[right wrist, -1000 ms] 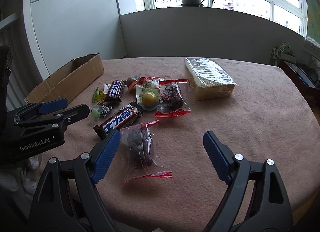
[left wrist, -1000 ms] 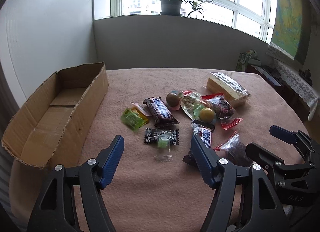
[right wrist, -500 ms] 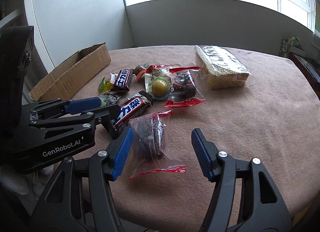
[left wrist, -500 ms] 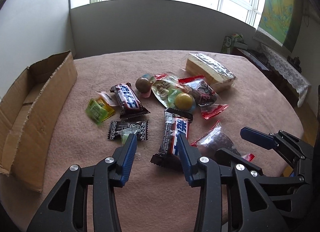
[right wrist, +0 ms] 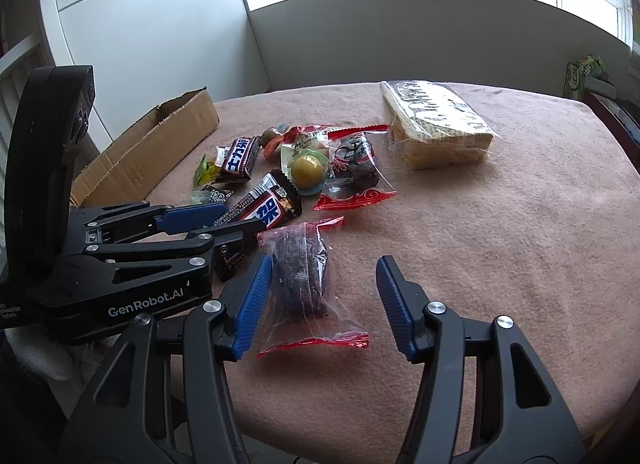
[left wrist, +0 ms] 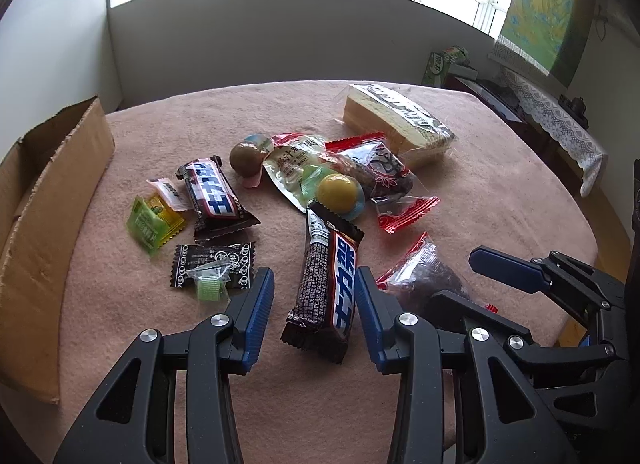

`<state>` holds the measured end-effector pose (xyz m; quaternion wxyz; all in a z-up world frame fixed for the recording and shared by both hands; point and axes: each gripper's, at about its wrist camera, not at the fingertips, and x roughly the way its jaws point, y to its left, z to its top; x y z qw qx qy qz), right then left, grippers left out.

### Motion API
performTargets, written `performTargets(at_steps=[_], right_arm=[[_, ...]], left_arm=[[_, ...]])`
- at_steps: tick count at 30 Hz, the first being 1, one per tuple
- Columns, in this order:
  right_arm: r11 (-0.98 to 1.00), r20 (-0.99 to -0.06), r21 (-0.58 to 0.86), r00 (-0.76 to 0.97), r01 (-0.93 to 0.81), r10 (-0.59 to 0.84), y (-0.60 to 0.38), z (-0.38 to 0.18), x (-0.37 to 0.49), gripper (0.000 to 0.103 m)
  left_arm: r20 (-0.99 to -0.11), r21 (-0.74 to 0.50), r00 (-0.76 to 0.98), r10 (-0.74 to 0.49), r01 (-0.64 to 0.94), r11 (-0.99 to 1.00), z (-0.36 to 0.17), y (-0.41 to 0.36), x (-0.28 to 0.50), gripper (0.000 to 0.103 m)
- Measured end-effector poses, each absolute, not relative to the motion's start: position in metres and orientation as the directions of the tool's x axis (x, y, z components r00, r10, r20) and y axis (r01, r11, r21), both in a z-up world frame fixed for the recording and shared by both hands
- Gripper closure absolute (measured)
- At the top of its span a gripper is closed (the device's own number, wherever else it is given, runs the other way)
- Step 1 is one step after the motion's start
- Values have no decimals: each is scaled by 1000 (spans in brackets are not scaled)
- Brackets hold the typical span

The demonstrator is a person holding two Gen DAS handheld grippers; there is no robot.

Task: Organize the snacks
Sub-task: 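Grasp the dark chocolate bar with the left gripper while the right grasps a red-trimmed candy bag, then carry both snacks over the cardboard box and open both grippers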

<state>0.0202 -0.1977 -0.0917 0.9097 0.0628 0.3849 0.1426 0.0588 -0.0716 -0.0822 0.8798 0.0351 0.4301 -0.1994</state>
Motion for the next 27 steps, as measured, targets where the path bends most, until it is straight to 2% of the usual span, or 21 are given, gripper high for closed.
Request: performTargets(at_steps=[3, 5, 8, 12, 27], right_arm=[[947, -685, 235, 654, -218, 321, -198, -93, 20, 46], [943, -687, 246, 646, -224, 332, -198, -94, 21, 48], [926, -691, 291, 616, -242, 378, -196, -98, 24, 58], [916, -686, 313, 607, -251, 401, -195, -99, 24, 66], [918, -643, 343, 662, -201, 385, -201, -83, 22, 70]], left_arm=[[-776, -103, 543, -321, 394, 914, -84, -76, 61, 66], [-774, -114, 538, -334, 401, 909, -84, -75, 60, 72], [-770, -115, 542, -338, 403, 908, -84, -76, 58, 78], [-768, -113, 545, -337, 402, 909, -84, -76, 57, 78], [-741, -89, 605, -292, 343, 935, -74, -54, 48, 81]])
